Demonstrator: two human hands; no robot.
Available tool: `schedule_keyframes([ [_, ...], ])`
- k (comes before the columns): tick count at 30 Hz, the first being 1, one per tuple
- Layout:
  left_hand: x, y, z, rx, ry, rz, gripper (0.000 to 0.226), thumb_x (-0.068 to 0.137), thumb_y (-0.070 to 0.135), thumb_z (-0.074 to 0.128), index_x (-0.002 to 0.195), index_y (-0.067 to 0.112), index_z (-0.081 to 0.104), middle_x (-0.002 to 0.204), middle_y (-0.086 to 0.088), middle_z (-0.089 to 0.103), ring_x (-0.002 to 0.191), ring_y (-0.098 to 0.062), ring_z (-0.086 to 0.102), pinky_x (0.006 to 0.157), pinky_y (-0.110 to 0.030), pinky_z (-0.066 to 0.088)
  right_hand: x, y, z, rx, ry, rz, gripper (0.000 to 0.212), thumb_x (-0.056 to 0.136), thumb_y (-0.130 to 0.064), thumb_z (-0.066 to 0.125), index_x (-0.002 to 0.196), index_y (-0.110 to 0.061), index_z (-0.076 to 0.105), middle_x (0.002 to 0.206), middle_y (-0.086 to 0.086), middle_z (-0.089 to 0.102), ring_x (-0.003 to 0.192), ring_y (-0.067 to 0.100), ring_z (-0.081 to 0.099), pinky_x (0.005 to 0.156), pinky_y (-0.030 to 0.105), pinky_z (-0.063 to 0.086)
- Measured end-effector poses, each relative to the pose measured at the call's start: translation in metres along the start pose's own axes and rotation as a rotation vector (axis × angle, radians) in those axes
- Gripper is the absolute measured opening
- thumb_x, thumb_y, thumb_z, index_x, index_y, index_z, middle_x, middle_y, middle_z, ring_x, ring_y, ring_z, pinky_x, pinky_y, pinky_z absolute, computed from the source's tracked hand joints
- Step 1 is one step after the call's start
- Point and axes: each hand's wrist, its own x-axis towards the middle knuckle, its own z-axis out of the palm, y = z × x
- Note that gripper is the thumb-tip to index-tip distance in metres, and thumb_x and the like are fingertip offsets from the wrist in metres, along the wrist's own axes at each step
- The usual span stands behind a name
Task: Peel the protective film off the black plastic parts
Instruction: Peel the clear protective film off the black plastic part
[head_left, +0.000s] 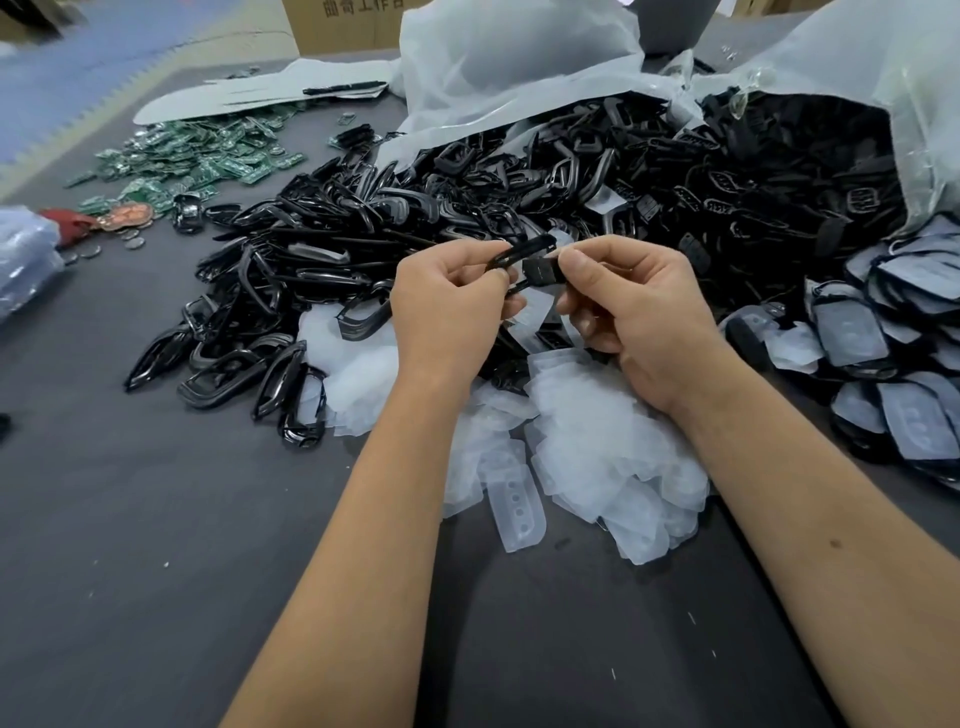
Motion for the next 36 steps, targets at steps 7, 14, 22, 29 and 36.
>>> schedule_keyframes([
  [7, 0.0016, -0.0014, 0.0005, -0.009, -0.036, -0.031, 0.03, 0.087, -0.012, 0.061, 0.104, 0.007, 0.078, 0.084, -0.013, 0.078, 0.066, -0.017, 0.073, 0.064, -0.021, 0.057, 0.0001, 0.0003, 0.0004, 0.031, 0.024, -0.005, 0.019, 0.094, 0.003, 0.067, 0.099, -0.012, 0.079, 0.07, 0.01, 0.07, 0.05, 0.012, 0.053, 0.04, 0.019, 0.034],
  [14, 0.0018, -0.0028, -0.0001, -0.013, -0.038, -0.031, 0.031, 0.088, -0.013, 0.058, 0.099, 0.007, 0.078, 0.084, -0.009, 0.079, 0.07, -0.019, 0.076, 0.061, -0.018, 0.055, -0.0002, 0.0033, 0.0015, -0.067, 0.04, -0.13, 0.016, 0.091, -0.005, 0.069, 0.101, -0.011, 0.08, 0.082, 0.016, 0.075, 0.062, 0.02, 0.06, 0.049, 0.024, 0.046],
  [22, 0.0042, -0.004, -0.0016, -0.039, -0.055, -0.055, 0.035, 0.086, -0.013, 0.052, 0.099, 0.005, 0.08, 0.084, -0.008, 0.079, 0.071, -0.022, 0.077, 0.071, -0.028, 0.061, 0.0015, 0.008, 0.003, -0.205, 0.128, -0.165, 0.015, 0.084, -0.001, 0.076, 0.092, -0.007, 0.065, 0.077, 0.016, 0.076, 0.057, 0.026, 0.064, 0.049, 0.03, 0.05],
  [29, 0.0025, -0.0041, -0.0016, 0.022, -0.066, -0.009, 0.02, 0.091, -0.003, 0.068, 0.102, 0.008, 0.08, 0.088, -0.011, 0.078, 0.066, -0.019, 0.074, 0.061, -0.019, 0.054, -0.0002, 0.0057, 0.0055, -0.257, 0.127, -0.102, 0.008, 0.086, 0.006, 0.074, 0.09, 0.002, 0.069, 0.073, 0.016, 0.075, 0.051, 0.018, 0.062, 0.044, 0.027, 0.051],
  [36, -0.0006, -0.0022, -0.0022, 0.039, -0.105, 0.001, 0.016, 0.087, -0.006, 0.075, 0.099, 0.004, 0.079, 0.084, -0.014, 0.077, 0.061, -0.013, 0.067, 0.062, -0.018, 0.054, -0.0003, 0.003, 0.0058, -0.26, 0.161, -0.003, 0.028, 0.085, 0.001, 0.078, 0.104, -0.007, 0.06, 0.073, 0.014, 0.075, 0.051, 0.019, 0.063, 0.045, 0.032, 0.053],
])
